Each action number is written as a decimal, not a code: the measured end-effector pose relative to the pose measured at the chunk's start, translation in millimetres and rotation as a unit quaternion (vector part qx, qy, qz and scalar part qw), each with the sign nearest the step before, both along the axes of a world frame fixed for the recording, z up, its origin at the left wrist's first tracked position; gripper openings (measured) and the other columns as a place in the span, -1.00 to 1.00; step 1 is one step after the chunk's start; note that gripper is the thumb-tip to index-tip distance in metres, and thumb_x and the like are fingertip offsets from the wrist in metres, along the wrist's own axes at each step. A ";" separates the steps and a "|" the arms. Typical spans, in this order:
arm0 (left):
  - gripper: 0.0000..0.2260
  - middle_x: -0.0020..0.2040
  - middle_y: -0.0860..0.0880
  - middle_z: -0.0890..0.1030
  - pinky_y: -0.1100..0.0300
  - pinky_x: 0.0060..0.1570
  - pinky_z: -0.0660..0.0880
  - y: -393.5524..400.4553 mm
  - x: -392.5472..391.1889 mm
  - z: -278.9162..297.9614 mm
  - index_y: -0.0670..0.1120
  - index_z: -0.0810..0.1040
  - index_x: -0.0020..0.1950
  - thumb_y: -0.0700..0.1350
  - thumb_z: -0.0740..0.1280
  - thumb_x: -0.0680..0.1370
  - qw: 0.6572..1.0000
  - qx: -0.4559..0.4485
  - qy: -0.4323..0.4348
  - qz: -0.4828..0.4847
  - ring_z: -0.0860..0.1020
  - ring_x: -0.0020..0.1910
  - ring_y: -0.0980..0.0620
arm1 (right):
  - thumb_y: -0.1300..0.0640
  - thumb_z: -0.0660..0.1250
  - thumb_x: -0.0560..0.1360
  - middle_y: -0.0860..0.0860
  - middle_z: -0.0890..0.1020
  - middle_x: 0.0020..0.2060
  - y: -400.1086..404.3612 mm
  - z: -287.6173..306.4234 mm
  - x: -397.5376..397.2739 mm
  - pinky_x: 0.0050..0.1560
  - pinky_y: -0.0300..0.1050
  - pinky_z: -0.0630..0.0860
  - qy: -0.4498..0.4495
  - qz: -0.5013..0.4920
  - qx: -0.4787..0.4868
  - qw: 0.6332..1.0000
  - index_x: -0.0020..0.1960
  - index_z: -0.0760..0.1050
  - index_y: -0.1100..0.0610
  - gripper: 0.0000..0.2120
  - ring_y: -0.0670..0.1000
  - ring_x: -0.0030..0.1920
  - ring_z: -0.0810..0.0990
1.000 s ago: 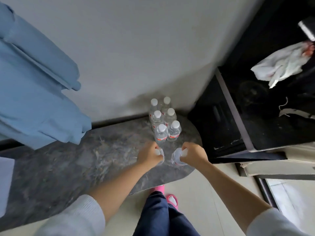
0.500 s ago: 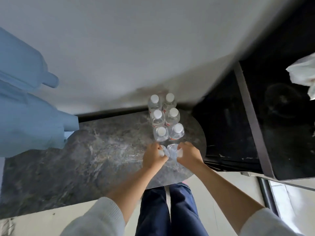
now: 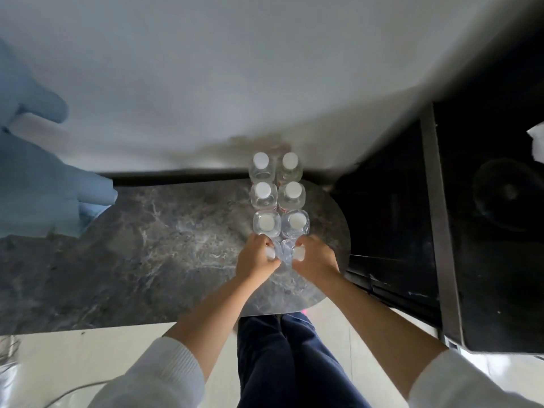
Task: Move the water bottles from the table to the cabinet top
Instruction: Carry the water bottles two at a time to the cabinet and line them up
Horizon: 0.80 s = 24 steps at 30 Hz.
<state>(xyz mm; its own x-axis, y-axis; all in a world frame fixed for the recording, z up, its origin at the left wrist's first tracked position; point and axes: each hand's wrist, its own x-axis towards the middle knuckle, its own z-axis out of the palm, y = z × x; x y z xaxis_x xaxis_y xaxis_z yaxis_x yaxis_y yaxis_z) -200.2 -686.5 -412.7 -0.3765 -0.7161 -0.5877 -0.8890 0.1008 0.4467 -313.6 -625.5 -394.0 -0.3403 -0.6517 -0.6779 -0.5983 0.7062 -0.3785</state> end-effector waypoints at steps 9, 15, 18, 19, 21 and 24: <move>-0.68 0.26 -0.14 0.41 0.20 0.05 0.43 -6.4 -1.2 -0.8 -0.21 0.45 0.20 -0.21 0.37 0.47 0.999 0.022 -0.018 -0.023 0.51 0.15 -0.09 | 0.20 0.28 0.51 0.10 0.38 0.30 -4.1 -4.0 2.9 0.15 -0.10 0.47 -0.001 0.037 -0.007 0.999 0.28 0.37 0.14 -0.65 0.11 0.22 0.49; -0.56 0.32 -0.17 0.36 0.13 0.16 0.46 -5.0 4.9 6.6 -0.15 0.37 0.32 -0.28 0.36 0.46 0.999 0.049 -0.021 -0.010 0.49 0.22 -0.13 | 0.21 0.29 0.50 0.15 0.35 0.33 0.6 -2.7 0.4 0.23 -0.06 0.45 -0.003 0.054 -0.001 0.999 0.36 0.32 0.11 -0.56 0.16 0.28 0.45; -0.54 0.31 -0.18 0.39 0.09 0.17 0.47 -4.0 22.4 14.9 -0.14 0.35 0.36 -0.27 0.34 0.48 0.999 0.044 -0.026 0.005 0.50 0.21 -0.14 | 0.17 0.26 0.52 0.14 0.33 0.33 5.6 5.5 -1.2 0.23 0.01 0.46 0.024 0.098 0.018 0.995 0.40 0.24 0.10 -0.52 0.17 0.29 0.45; -0.56 0.31 -0.19 0.40 0.08 0.17 0.46 -3.8 29.6 17.7 -0.15 0.36 0.35 -0.26 0.33 0.49 0.999 0.042 -0.029 0.012 0.51 0.20 -0.14 | 0.15 0.25 0.52 0.13 0.32 0.33 7.1 8.8 -2.3 0.22 0.01 0.46 0.044 0.114 0.018 0.992 0.40 0.23 0.10 -0.53 0.16 0.29 0.44; -0.61 0.32 -0.18 0.41 0.11 0.18 0.43 -2.9 47.5 25.8 -0.18 0.38 0.34 -0.22 0.32 0.52 0.998 0.033 -0.041 0.027 0.51 0.20 -0.14 | 0.11 0.23 0.54 0.13 0.32 0.34 7.8 15.9 -3.6 0.24 0.00 0.46 0.080 0.142 0.006 0.987 0.38 0.26 0.12 -0.56 0.14 0.31 0.41; -0.67 0.32 -0.16 0.43 0.13 0.19 0.43 4.4 82.9 40.9 -0.18 0.41 0.33 -0.18 0.27 0.57 0.996 0.013 -0.060 0.061 0.52 0.21 -0.10 | 0.06 0.17 0.57 0.16 0.35 0.35 1.6 28.9 1.6 0.31 -0.03 0.37 0.101 0.182 -0.019 0.978 0.36 0.32 0.18 -0.60 0.15 0.36 0.35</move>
<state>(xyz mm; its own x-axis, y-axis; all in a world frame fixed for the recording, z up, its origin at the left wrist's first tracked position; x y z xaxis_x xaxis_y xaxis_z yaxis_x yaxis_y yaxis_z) -117.2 -682.1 -371.8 -0.2136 -0.7361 -0.6422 -0.9412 -0.0212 0.3373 -312.0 -623.9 -365.1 -0.2061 -0.7776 -0.5940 -0.8724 0.4209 -0.2484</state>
